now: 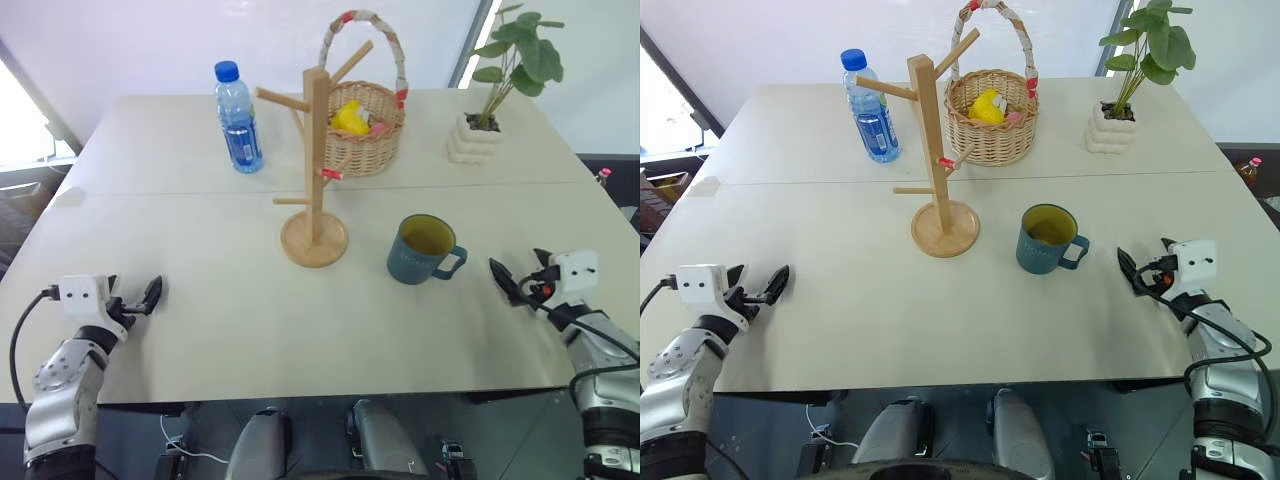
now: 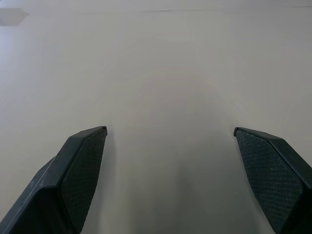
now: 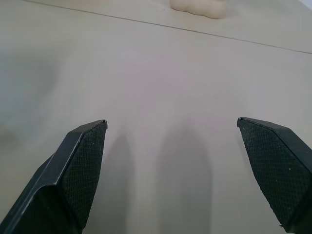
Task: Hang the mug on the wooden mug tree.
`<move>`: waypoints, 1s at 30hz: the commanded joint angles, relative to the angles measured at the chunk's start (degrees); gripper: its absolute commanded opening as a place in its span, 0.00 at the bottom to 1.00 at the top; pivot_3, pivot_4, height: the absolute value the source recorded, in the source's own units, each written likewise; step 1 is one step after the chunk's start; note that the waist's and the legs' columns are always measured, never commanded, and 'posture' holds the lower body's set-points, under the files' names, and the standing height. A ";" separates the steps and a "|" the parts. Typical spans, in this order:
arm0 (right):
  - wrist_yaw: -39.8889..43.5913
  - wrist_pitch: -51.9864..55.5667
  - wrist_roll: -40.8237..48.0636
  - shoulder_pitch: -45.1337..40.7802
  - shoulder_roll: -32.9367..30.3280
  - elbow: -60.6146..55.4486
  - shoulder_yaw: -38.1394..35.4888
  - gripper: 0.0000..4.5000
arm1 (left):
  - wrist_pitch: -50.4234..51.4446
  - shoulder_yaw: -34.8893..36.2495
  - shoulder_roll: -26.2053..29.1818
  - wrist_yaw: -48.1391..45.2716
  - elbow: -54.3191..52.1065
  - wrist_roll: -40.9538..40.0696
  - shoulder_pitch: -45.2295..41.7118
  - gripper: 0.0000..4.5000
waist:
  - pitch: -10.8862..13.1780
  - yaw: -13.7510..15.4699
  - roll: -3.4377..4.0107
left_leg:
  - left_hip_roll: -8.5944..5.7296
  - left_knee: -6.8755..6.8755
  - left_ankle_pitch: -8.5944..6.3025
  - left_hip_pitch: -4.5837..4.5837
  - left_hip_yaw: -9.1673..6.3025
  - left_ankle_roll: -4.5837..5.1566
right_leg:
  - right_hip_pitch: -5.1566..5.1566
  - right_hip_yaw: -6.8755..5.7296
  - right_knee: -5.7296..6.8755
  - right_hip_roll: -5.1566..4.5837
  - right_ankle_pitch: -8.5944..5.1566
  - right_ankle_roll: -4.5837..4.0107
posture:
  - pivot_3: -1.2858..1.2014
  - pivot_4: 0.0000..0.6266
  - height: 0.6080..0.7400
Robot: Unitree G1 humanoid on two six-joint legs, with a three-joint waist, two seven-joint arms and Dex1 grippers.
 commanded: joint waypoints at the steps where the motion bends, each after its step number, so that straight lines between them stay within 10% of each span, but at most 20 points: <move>1: -0.21 -0.48 0.14 -0.89 -0.16 -1.75 -0.70 0.99 | 0.03 1.12 0.13 0.38 -2.38 -0.50 -0.11 1.00 | 0.00 0.00 0.00 | 0.00 0.00 0.00 0.00 0.00 0.00 | 0.00 0.00 0.00 0.00 0.00 0.00 | 0.52 0.24 1.00; 16: -0.85 0.42 1.24 4.40 -0.30 -7.87 -3.01 0.99 | -0.83 -5.38 0.54 -7.56 -7.88 -1.16 -0.14 1.00 | 0.00 0.18 0.00 | -0.01 0.00 0.00 -0.02 0.00 0.00 | 0.01 0.00 -0.02 -0.02 0.00 0.00 | 0.52 0.24 1.00; 30: -2.31 7.15 5.35 26.48 6.36 -39.74 -2.01 0.99 | 3.49 -31.09 2.49 -30.98 -18.89 -2.61 -8.43 1.00 | -0.09 -0.12 0.20 | 0.04 0.00 0.00 0.00 0.00 0.00 | 0.05 0.03 -0.02 0.05 -0.02 -0.03 | 0.52 0.24 1.00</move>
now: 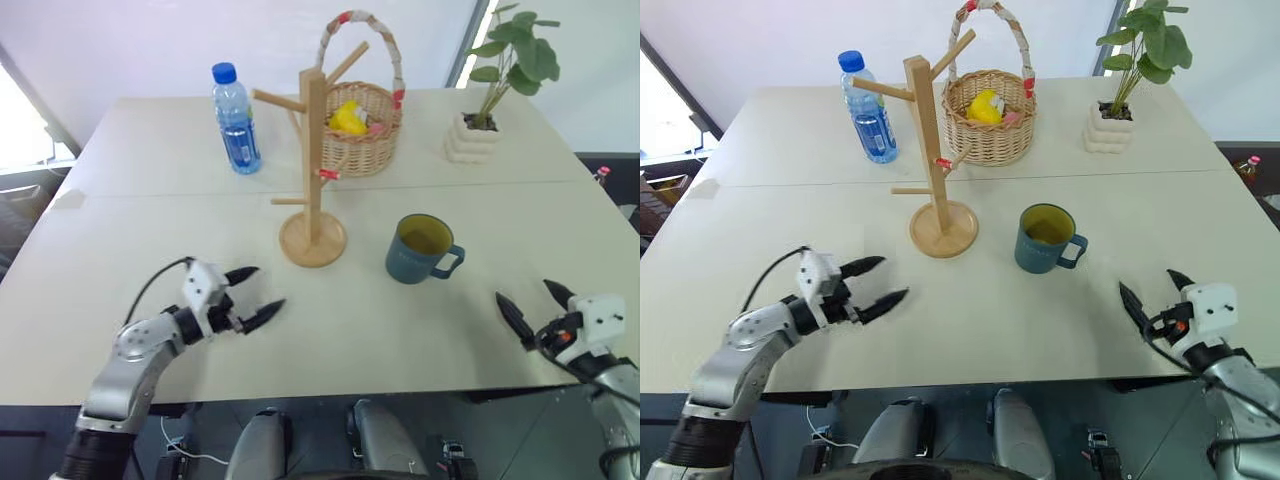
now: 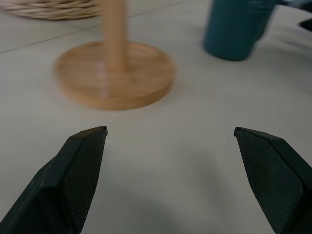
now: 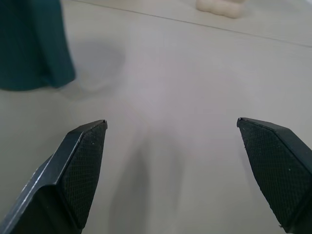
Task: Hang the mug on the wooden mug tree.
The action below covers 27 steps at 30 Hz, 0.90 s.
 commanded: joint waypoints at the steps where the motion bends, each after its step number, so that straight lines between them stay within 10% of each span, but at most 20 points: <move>1: -3.08 0.67 -1.46 -0.43 2.66 -7.65 3.32 0.99 | 0.25 -4.75 -0.75 -3.84 -2.76 -0.38 -3.43 1.00 | 0.00 0.03 0.00 | 0.00 0.01 0.00 0.01 -0.01 0.00 | 0.00 0.00 0.00 0.03 0.00 0.00 | 0.52 0.24 1.00; 27: -13.20 -6.71 -10.90 -16.61 12.57 9.71 10.60 0.99 | 1.55 -10.43 -4.06 -3.64 -6.07 -0.20 -8.48 1.00 | -0.01 0.05 0.02 | -0.04 0.06 0.01 0.02 -0.01 0.01 | 0.00 -0.02 0.04 0.11 0.01 0.03 | 0.52 0.24 1.00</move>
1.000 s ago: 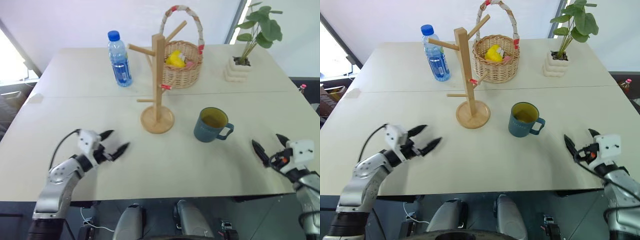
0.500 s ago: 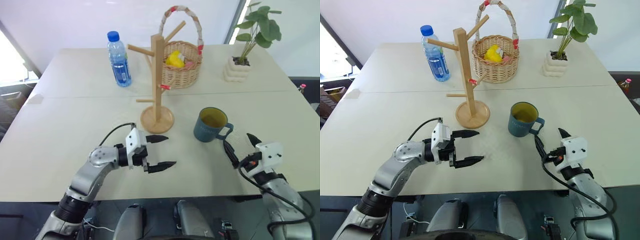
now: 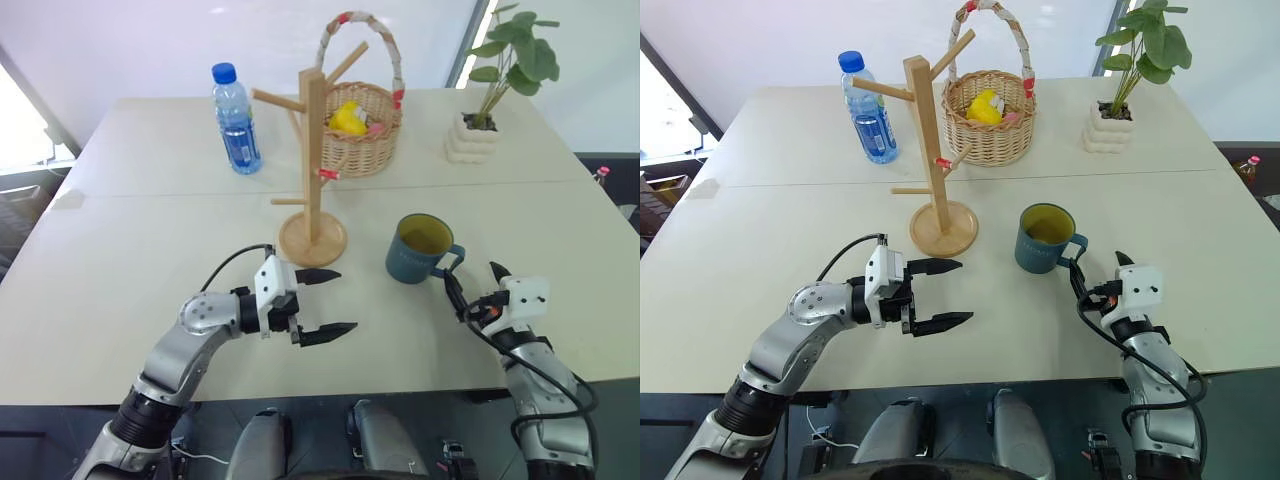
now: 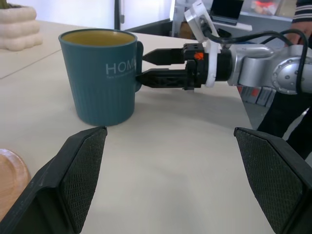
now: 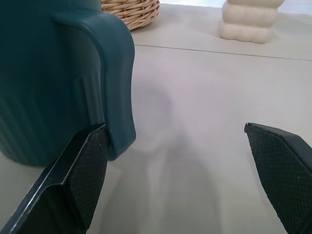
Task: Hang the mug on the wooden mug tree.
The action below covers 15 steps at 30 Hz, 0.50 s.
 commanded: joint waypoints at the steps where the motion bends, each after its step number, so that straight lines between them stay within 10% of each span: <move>1: -0.70 -1.88 -0.90 -2.04 0.41 1.71 0.31 0.99 | 0.02 0.56 0.07 0.63 -3.04 -0.29 0.25 1.00 | 0.00 0.01 0.00 | 0.00 0.00 0.00 0.00 0.00 0.00 | 0.00 0.00 0.00 0.00 0.00 0.00 | 0.52 0.24 1.00; 5: -0.45 -2.64 -1.08 -3.53 0.86 3.53 1.18 0.99 | 0.16 0.70 0.14 0.91 -3.15 -0.48 0.19 1.00 | 0.00 0.06 0.00 | 0.00 0.00 0.00 0.00 0.00 0.00 | 0.00 0.00 0.01 0.00 0.00 0.00 | 0.52 0.24 1.00; 8: -0.20 -2.80 -0.81 -4.60 1.16 4.34 1.74 0.80 | 0.12 0.73 0.22 1.09 -3.17 -0.46 0.16 1.00 | 0.00 0.03 0.00 | 0.00 0.00 0.00 0.00 0.00 0.00 | 0.00 0.00 0.01 -0.01 0.00 0.00 | 0.52 0.24 1.00; 15: 1.33 -2.90 -0.11 -5.98 1.66 4.38 2.90 0.01 | -0.20 1.14 0.69 1.79 -3.18 -0.13 0.48 1.00 | 0.00 0.02 0.00 | 0.00 0.01 0.00 0.01 -0.01 0.00 | 0.00 0.00 0.02 0.00 0.00 0.00 | 0.52 0.24 1.00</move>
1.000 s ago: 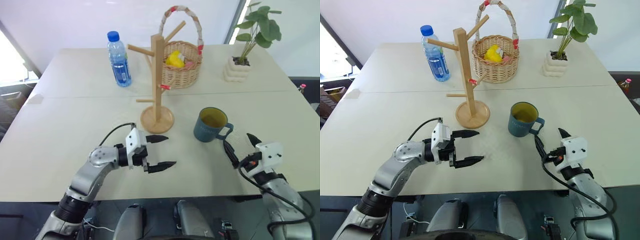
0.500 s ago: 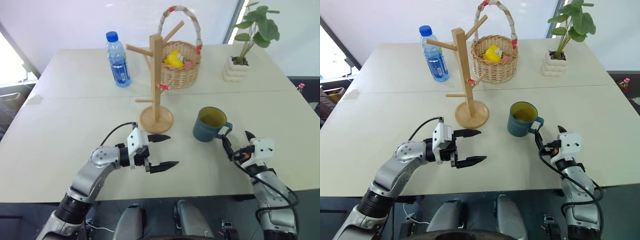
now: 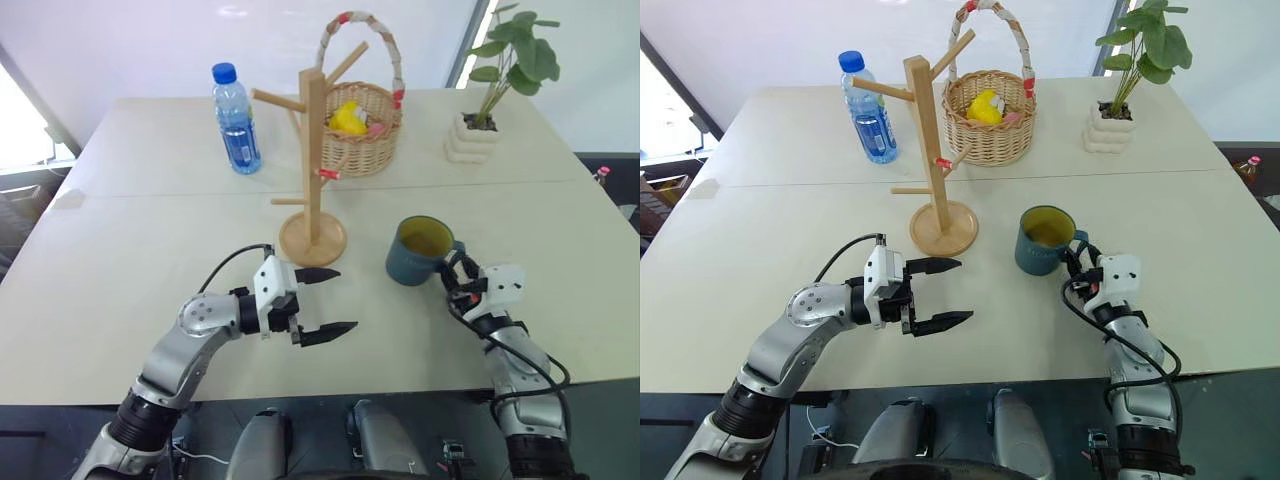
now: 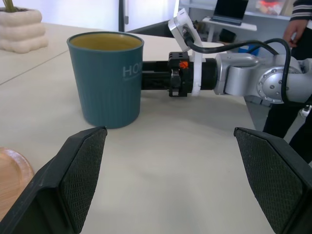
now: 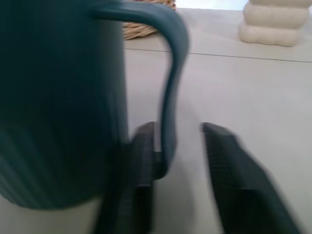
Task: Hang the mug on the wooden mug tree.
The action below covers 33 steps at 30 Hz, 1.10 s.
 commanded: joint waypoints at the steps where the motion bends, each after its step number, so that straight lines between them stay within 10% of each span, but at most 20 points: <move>1: 0.93 -1.20 0.75 -0.43 -0.16 -1.38 0.05 0.01 | -0.30 1.13 0.32 0.35 -2.18 -0.15 0.45 1.00 | 0.00 0.00 0.00 | 0.00 0.00 0.00 0.00 0.00 0.00 | 0.00 0.00 0.00 0.00 0.00 0.00 | 0.52 0.24 1.00; 17: 17.54 7.30 -11.09 -15.72 -22.44 -24.21 12.77 0.01 | -0.62 11.83 4.72 2.09 0.56 -1.60 1.93 1.00 | 0.05 0.08 -0.06 | 0.02 0.04 0.00 0.00 -0.05 0.00 | -0.01 -0.05 0.02 0.05 0.00 0.00 | 0.52 0.24 1.00; 33: 22.40 24.82 -13.71 -34.81 -23.72 -25.15 19.28 0.01 | 1.33 18.34 6.26 3.45 -1.48 -5.50 2.00 1.00 | 0.11 0.03 -0.15 | -0.01 0.03 0.00 -0.10 -0.06 0.00 | -0.09 -0.06 -0.04 -0.08 0.00 0.00 | 0.52 0.24 1.00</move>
